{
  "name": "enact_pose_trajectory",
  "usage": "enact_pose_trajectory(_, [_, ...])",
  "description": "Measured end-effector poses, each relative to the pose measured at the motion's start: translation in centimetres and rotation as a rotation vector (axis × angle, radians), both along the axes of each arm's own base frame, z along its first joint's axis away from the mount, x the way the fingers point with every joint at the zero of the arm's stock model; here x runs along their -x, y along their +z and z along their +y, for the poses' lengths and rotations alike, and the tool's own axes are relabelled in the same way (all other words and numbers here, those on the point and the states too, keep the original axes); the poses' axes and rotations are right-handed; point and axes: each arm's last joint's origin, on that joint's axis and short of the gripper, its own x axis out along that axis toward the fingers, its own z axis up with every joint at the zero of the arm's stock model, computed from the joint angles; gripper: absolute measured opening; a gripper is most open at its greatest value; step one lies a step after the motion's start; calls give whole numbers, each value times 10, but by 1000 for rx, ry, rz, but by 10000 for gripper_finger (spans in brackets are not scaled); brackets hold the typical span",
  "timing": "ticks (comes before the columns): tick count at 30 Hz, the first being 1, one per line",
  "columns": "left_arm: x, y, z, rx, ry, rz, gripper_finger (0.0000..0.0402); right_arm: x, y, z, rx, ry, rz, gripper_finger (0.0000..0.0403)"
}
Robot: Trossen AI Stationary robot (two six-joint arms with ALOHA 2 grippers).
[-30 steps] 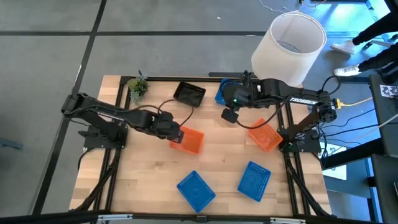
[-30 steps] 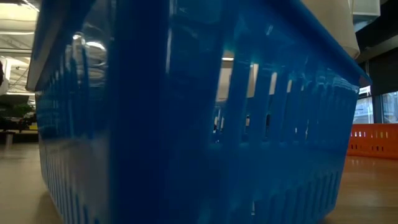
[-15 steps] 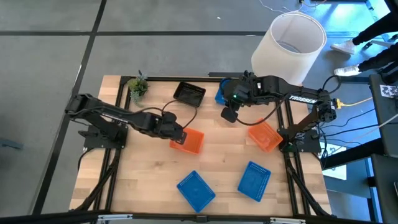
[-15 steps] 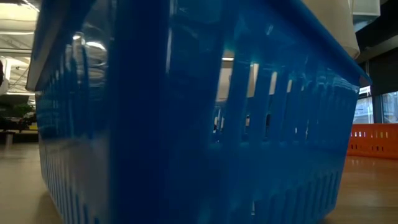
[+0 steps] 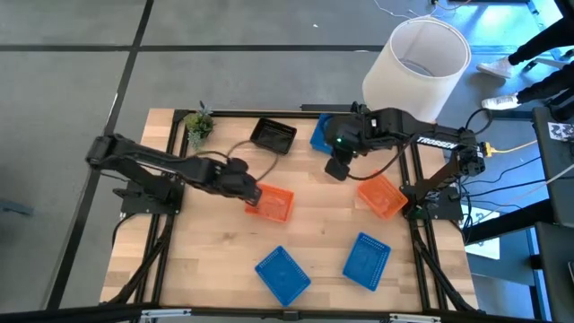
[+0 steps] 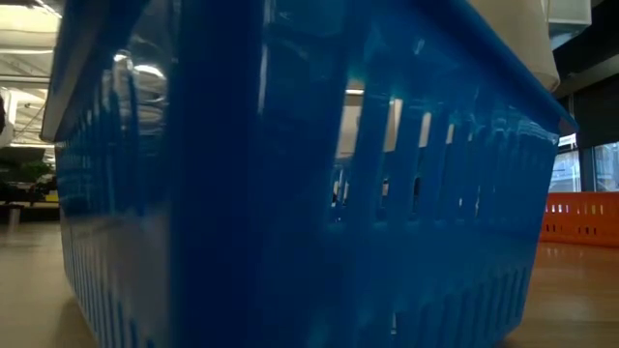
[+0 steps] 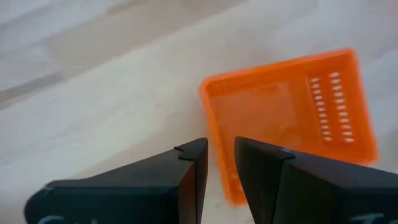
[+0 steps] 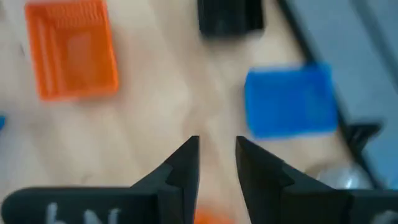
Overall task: Stack baskets by color
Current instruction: Stack the right orange bin on the stacked orange bin
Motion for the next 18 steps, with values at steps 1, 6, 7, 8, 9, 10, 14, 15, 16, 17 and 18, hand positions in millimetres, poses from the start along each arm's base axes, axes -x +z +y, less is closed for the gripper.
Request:
enact_pose_trajectory(1, [7,8,1,-2,2,-21,71,4,-2,-1,-57,-28,31,102])
enact_pose_trajectory(6, [38,42,4,-73,-5,-149,71,15,-23,-6,-226,-227,156,102])
enact_pose_trajectory(7, [44,47,4,-95,-17,-171,71,17,-30,-6,-262,-250,196,102])
enact_pose_trajectory(8, [49,52,4,-118,-28,-191,71,18,-39,-6,-298,-263,233,102])
enact_pose_trajectory(9, [53,56,4,-139,-34,-214,71,19,-49,-6,-323,-264,271,102])
enact_pose_trajectory(10, [57,61,4,-153,-39,-235,71,20,-59,-6,-328,-250,308,102])
enact_pose_trajectory(14, [69,69,5,-189,-72,-263,71,25,-99,-5,-338,-234,427,102])
enact_pose_trajectory(15, [71,70,6,-191,-80,-264,71,26,-109,-4,-354,-238,446,102])
enact_pose_trajectory(16, [73,71,6,-193,-84,-268,71,27,-117,-3,-379,-241,461,102])
enact_pose_trajectory(17, [74,72,6,-196,-84,-276,71,29,-126,-2,-408,-244,472,102])
enact_pose_trajectory(18, [75,74,6,-196,-84,-283,71,30,-135,-2,-433,-250,479,102])
